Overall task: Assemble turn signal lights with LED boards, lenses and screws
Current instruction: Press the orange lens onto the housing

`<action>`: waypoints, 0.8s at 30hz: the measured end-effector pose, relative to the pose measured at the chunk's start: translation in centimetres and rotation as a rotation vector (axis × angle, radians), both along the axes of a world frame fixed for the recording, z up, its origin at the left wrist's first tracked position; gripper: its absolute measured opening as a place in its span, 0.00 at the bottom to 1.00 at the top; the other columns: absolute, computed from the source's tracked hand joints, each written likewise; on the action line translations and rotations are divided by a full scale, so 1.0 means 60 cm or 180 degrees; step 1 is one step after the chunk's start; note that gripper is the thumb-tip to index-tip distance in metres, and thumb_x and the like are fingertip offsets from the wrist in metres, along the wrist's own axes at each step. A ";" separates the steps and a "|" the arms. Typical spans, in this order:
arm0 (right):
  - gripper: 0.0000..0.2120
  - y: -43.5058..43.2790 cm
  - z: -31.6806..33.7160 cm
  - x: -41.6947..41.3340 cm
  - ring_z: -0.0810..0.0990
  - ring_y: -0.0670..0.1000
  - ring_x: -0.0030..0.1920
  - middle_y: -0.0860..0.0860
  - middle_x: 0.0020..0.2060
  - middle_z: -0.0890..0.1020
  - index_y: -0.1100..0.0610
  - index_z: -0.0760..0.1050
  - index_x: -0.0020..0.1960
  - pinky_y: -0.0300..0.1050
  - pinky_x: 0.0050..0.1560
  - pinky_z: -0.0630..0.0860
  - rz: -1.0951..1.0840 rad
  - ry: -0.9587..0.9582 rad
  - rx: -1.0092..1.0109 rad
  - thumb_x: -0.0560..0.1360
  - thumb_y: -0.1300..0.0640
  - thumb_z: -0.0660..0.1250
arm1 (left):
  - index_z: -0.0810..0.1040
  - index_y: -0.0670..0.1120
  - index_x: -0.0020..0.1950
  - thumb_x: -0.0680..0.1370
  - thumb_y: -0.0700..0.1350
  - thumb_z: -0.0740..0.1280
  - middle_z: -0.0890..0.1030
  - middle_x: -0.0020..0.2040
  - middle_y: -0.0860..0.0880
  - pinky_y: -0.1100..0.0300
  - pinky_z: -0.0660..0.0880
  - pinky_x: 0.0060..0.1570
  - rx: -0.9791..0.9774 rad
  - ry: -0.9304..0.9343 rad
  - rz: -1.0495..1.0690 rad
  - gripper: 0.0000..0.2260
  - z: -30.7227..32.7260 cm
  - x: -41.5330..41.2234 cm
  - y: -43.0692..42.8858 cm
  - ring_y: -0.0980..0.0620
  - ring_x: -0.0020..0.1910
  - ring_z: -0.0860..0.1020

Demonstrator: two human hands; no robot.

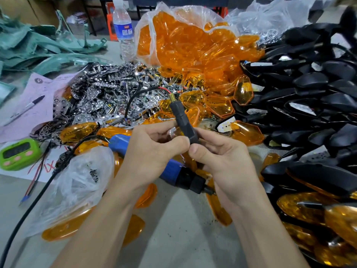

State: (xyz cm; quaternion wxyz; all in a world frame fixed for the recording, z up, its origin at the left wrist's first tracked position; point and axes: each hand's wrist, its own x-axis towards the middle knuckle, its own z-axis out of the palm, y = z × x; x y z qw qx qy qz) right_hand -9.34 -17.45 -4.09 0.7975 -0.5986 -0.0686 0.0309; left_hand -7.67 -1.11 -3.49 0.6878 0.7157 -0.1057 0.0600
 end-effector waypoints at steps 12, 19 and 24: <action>0.22 0.005 0.020 -0.005 0.84 0.60 0.41 0.63 0.50 0.84 0.58 0.79 0.66 0.49 0.36 0.83 0.0693 0.0749 0.1047 0.74 0.54 0.69 | 0.85 0.47 0.62 0.74 0.60 0.70 0.82 0.46 0.38 0.57 0.75 0.36 -0.0849 0.0722 -0.0620 0.23 0.017 -0.006 0.008 0.47 0.31 0.74; 0.18 0.008 0.017 -0.007 0.86 0.58 0.56 0.56 0.67 0.81 0.54 0.83 0.61 0.54 0.49 0.83 0.0540 0.0589 0.1211 0.71 0.60 0.73 | 0.81 0.46 0.67 0.74 0.54 0.68 0.80 0.68 0.41 0.50 0.81 0.56 -0.1588 0.1003 -0.1094 0.23 0.012 -0.006 -0.001 0.41 0.64 0.78; 0.20 0.010 0.021 -0.010 0.86 0.58 0.59 0.53 0.67 0.82 0.63 0.77 0.67 0.54 0.52 0.83 0.0538 0.0448 0.1465 0.76 0.64 0.66 | 0.76 0.39 0.69 0.75 0.45 0.67 0.78 0.70 0.37 0.44 0.75 0.68 -0.1762 0.0613 -0.1112 0.23 0.009 -0.011 -0.002 0.40 0.68 0.77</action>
